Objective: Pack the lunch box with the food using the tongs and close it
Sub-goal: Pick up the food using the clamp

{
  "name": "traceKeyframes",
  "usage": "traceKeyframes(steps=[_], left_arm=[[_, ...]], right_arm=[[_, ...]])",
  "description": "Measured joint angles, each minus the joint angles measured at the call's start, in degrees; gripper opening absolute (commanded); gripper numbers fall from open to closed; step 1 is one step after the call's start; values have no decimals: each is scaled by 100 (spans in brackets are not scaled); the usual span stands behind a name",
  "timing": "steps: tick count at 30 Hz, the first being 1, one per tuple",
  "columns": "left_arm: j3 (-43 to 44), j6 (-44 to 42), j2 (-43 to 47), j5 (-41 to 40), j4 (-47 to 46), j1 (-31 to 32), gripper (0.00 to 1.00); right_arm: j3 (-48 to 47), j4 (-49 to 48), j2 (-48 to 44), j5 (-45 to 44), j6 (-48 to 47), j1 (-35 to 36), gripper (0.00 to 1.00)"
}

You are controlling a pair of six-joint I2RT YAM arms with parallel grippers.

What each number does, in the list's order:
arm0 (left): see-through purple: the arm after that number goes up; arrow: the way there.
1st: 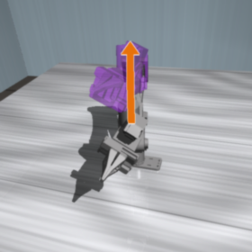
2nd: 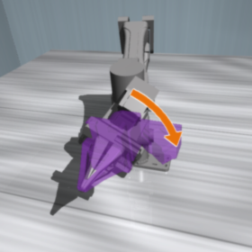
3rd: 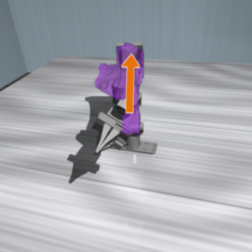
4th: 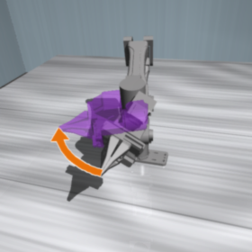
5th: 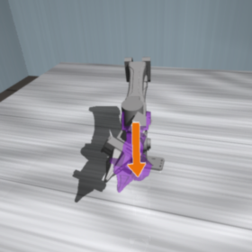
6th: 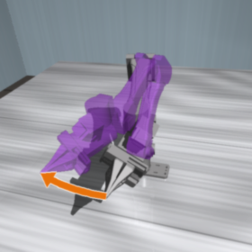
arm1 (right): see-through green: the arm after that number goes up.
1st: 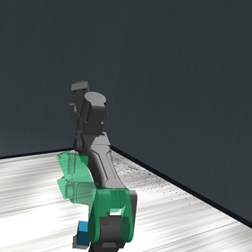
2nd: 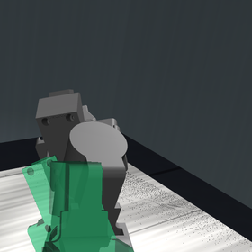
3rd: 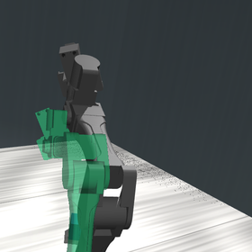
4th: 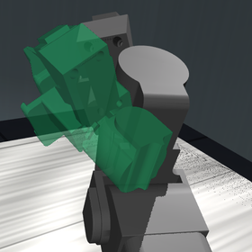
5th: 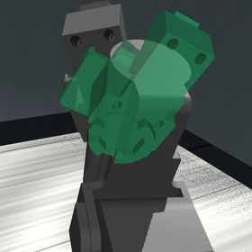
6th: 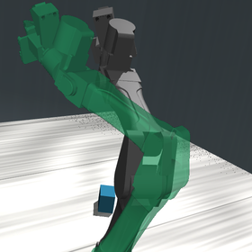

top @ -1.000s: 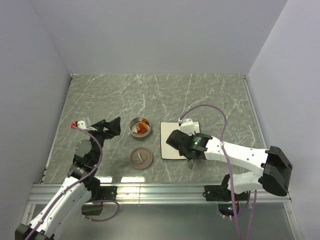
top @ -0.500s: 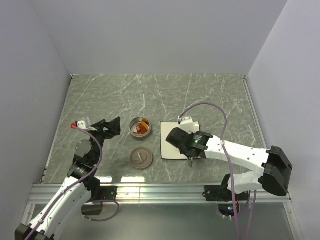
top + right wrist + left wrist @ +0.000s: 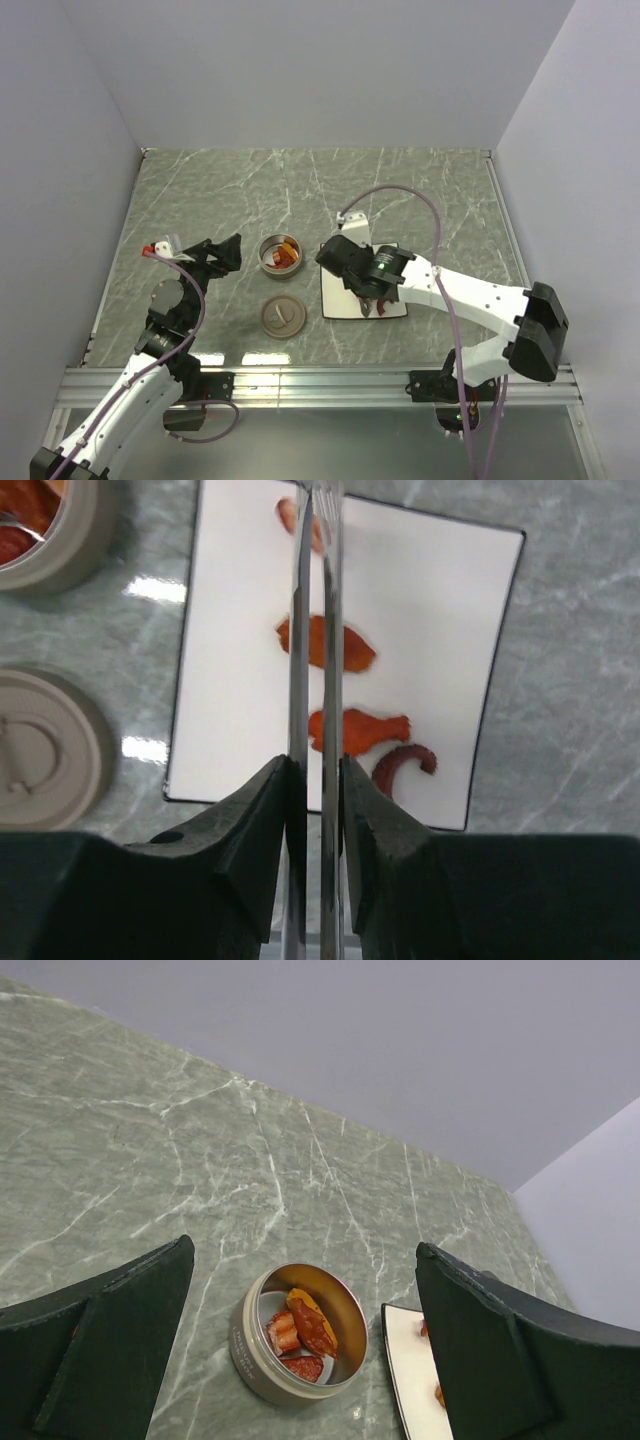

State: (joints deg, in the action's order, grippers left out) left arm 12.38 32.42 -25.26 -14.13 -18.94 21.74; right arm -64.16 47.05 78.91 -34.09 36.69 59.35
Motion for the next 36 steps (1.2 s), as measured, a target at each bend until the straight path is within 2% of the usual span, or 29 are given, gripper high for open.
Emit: traceKeyframes(steps=[8,13,21,36], left_arm=[[0,0,-13,-2,0,0,100],[0,0,-11,-2,0,0,99],[0,0,-13,-2,0,0,100],[0,0,-7,-2,2,0,99]], right_arm=[[-1078,-295,822,125,-503,291,35],[-1364,-431,1137,153,-662,363,43],[-896,-459,883,90,-575,361,53],[13,-586,509,103,-332,175,53]])
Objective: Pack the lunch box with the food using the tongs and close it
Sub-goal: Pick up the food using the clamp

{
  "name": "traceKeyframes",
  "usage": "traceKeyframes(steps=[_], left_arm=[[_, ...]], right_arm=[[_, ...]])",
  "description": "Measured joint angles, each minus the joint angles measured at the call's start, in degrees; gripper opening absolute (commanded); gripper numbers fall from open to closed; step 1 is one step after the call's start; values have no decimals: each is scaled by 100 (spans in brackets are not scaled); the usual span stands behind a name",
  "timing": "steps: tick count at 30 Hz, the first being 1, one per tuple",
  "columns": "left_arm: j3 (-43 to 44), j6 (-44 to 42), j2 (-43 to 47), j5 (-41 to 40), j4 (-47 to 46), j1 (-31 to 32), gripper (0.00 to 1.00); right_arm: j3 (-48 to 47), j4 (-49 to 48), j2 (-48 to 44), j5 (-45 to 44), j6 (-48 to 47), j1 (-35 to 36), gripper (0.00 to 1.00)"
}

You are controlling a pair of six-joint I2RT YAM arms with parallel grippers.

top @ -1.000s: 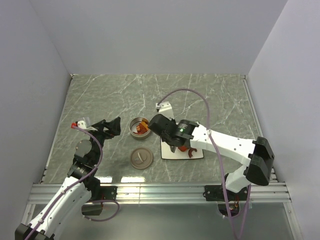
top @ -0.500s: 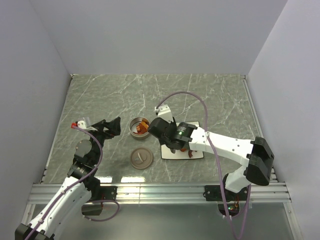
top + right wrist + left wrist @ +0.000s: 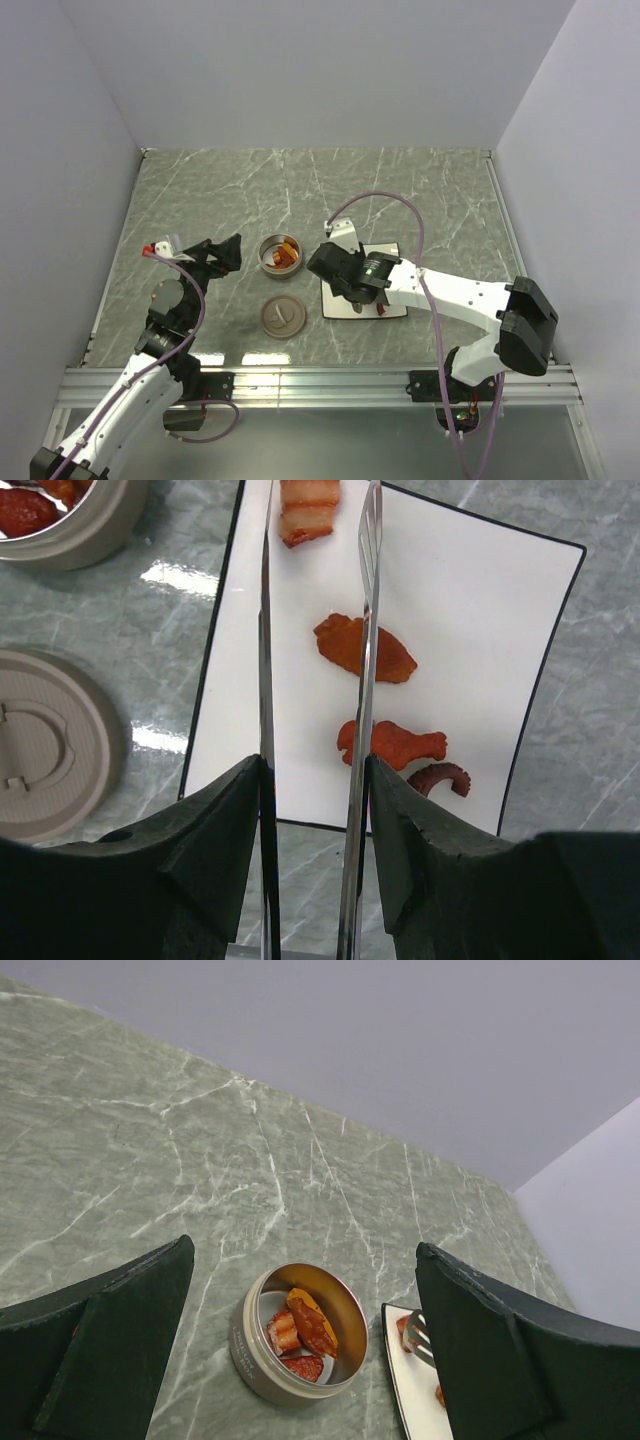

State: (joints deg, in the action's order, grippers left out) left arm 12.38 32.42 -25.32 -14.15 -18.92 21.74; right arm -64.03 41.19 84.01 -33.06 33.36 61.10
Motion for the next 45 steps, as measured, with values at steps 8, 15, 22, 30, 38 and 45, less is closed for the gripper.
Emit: traceKeyframes(steps=[8,15,22,30,38,45], left_arm=[[0,0,0,0,0,0,99],[0,0,0,0,0,0,99],[0,0,2,0,0,0,99],[-2,0,11,2,0,0,99],[-7,0,48,2,2,0,99],[-7,0,48,2,0,0,99]], right_arm=[[299,-302,-188,212,-57,-214,53],[372,-599,-251,474,-181,-286,53],[376,-640,-225,553,-192,-391,53],[459,-695,-160,575,-192,-485,53],[459,-717,-61,686,-203,-490,45],[459,-734,-59,789,-278,-490,38]])
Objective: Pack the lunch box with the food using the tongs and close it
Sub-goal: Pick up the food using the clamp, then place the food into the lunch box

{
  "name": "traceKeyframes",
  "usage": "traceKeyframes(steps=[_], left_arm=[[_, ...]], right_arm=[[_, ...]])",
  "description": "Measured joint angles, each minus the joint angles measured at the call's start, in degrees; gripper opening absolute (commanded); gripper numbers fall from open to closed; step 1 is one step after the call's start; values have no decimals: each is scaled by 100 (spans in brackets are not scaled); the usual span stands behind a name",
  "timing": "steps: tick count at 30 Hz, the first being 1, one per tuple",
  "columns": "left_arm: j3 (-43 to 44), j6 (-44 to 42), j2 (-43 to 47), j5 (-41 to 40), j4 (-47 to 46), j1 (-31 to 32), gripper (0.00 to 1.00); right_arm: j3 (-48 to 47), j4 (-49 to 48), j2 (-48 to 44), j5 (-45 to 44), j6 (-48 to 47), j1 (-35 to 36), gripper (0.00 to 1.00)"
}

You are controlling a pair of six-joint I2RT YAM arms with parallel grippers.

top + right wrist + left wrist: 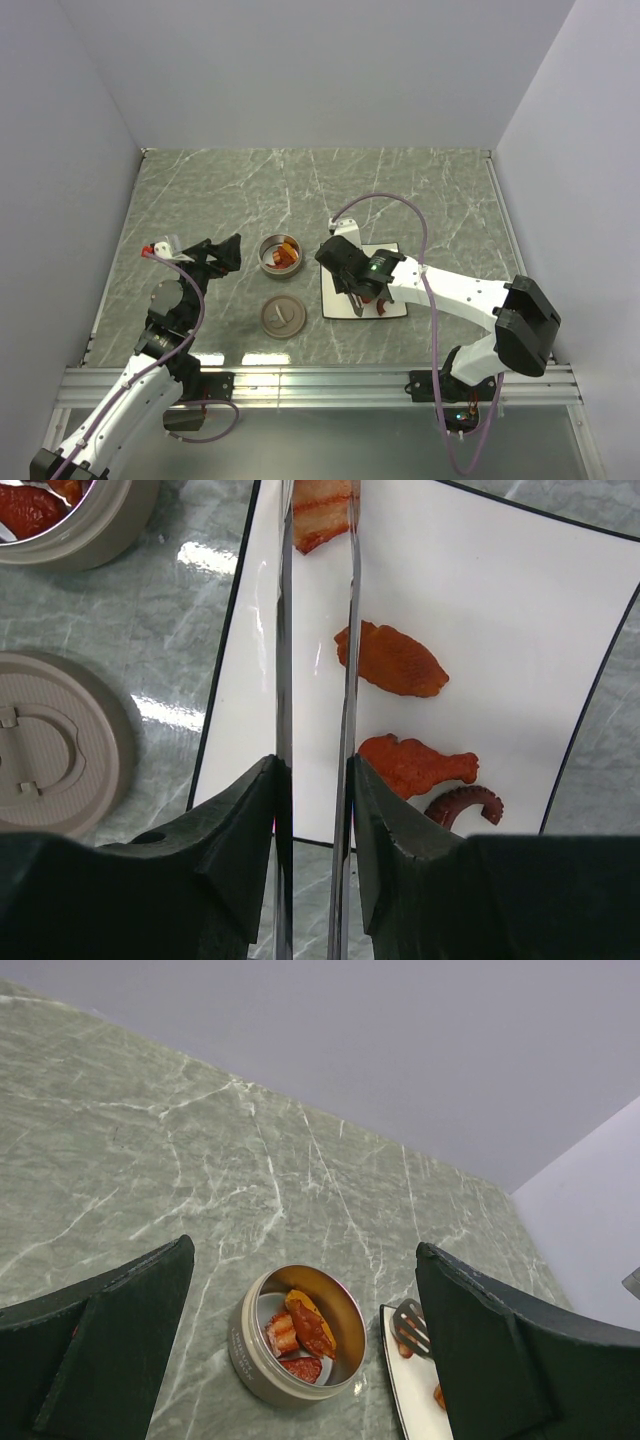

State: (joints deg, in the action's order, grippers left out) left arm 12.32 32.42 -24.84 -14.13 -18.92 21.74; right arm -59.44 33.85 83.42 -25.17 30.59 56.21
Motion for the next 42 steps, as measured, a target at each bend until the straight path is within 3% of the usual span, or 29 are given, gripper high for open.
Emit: traceKeyframes(steps=[13,27,29,35,42], left_arm=[[-13,0,-2,0,2,0,100],[-15,0,-15,0,0,0,100],[-15,0,-15,0,0,0,100],[-17,0,-15,0,0,0,99],[-22,0,-15,0,0,0,99]], right_arm=[[-175,245,-221,-109,-37,33,36],[-1545,291,245,-212,-378,610,35],[-1755,271,487,-192,-455,695,37],[-2017,264,1054,-70,-577,839,54],[-2017,273,1141,-28,-608,861,53]])
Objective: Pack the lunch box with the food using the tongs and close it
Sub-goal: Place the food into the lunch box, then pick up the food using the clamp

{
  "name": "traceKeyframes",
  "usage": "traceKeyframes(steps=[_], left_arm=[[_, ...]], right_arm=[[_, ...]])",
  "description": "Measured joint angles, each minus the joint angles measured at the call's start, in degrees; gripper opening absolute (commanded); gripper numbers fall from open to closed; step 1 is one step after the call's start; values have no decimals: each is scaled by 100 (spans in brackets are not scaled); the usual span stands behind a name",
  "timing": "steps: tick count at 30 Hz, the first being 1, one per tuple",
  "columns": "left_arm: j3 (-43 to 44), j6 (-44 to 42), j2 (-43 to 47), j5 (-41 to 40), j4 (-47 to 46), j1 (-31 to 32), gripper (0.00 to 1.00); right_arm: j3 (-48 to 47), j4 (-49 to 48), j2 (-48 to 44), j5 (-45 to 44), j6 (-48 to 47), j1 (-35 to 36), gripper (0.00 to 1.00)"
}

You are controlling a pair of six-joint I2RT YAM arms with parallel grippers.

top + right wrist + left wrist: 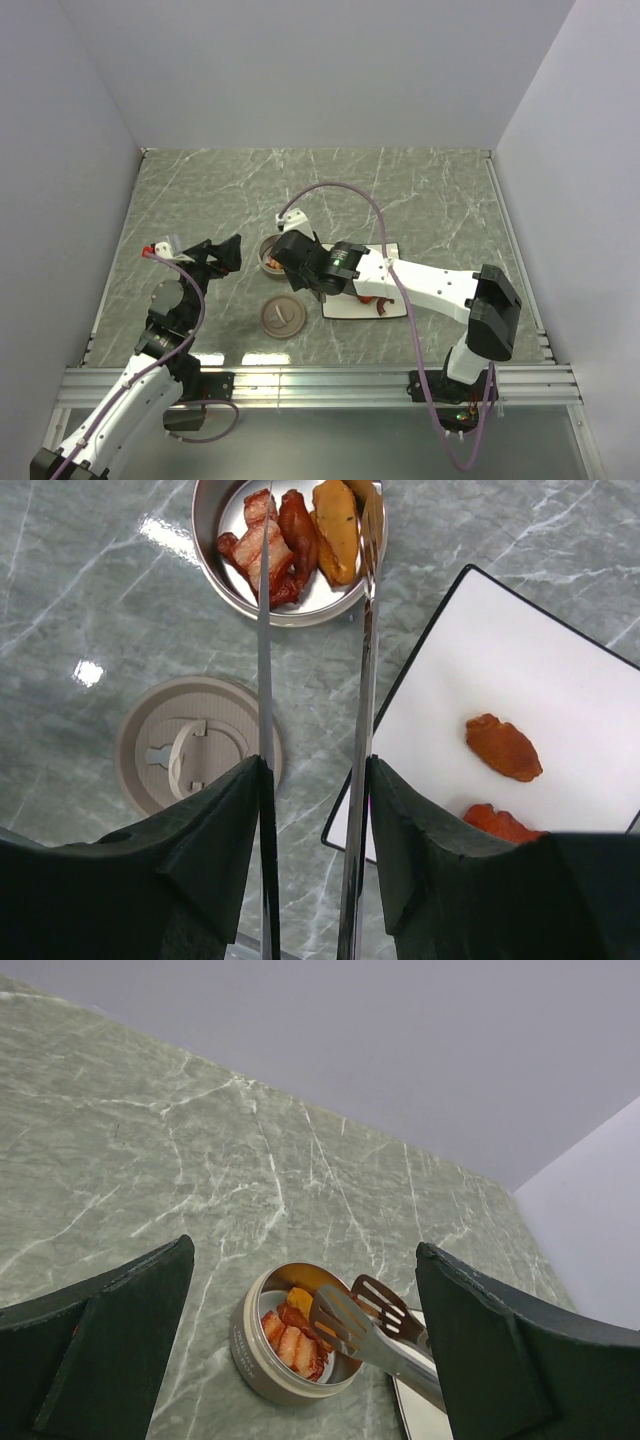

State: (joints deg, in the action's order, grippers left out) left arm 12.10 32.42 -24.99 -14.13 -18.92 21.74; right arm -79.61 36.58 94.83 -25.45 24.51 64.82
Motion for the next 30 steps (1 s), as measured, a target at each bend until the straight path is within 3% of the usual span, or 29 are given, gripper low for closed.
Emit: traceKeyframes(steps=[8,14,21,30], left_arm=[[0,0,2,0,0,0,99],[0,0,4,0,0,0,100],[0,0,4,0,0,0,100],[0,2,4,2,2,0,99]], right_arm=[[72,15,-254,-170,42,35,52],[586,120,-1244,-555,352,111,52],[1663,723,-2221,-942,1233,396,52],[2559,1617,-2721,-1084,2177,573,54]])
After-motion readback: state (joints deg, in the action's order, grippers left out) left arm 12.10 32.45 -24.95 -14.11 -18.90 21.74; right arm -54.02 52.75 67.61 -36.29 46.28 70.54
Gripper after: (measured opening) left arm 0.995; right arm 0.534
